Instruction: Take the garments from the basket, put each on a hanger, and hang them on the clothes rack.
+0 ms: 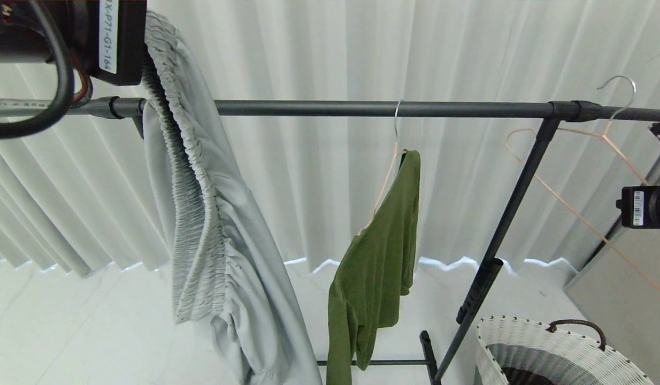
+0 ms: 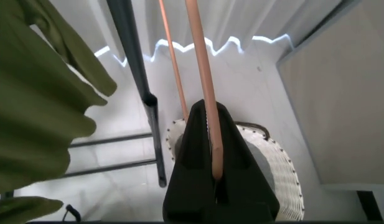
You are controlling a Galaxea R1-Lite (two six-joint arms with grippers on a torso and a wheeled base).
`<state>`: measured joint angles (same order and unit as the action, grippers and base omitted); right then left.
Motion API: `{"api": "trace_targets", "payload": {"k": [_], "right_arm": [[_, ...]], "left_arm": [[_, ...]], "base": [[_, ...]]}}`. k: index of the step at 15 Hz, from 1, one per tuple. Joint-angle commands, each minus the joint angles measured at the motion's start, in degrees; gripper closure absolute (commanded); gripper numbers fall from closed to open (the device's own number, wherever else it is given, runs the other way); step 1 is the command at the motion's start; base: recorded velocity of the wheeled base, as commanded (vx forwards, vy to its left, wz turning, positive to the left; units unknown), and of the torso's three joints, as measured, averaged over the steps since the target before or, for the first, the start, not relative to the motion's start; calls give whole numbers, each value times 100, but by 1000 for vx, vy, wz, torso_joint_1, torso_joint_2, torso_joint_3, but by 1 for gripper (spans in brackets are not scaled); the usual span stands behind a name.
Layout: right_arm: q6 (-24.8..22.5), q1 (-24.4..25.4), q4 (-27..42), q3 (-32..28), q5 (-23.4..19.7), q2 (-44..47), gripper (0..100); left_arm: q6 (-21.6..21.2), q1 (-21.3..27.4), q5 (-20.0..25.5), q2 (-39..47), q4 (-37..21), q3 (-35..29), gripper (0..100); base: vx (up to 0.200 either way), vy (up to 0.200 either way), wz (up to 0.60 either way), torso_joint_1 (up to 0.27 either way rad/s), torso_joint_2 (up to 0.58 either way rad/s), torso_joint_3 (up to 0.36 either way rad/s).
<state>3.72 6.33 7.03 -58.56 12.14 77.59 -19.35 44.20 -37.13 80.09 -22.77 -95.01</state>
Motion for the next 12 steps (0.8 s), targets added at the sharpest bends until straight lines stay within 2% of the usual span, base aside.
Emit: {"api": "trace_targets", "payload": {"k": [1, 7, 10, 12], "right_arm": [[-3, 0, 9, 214, 7, -420, 100], [-126, 0, 9, 653, 7, -921, 100], [-135, 35, 9, 680, -1, -1018, 100], [-240, 202, -9, 671, -54, -1141, 100]], "left_arm": [[1, 1, -5, -29, 1, 36, 100], [1, 1, -5, -38, 1, 53, 100], [1, -52, -5, -46, 1, 71, 100], [1, -79, -5, -81, 1, 150, 100]], "base": [[-200, 0, 0, 12, 7, 2], [-200, 0, 0, -3, -1, 2], [-200, 0, 0, 4, 1, 5], [0, 0, 0, 0, 0, 0]]}}
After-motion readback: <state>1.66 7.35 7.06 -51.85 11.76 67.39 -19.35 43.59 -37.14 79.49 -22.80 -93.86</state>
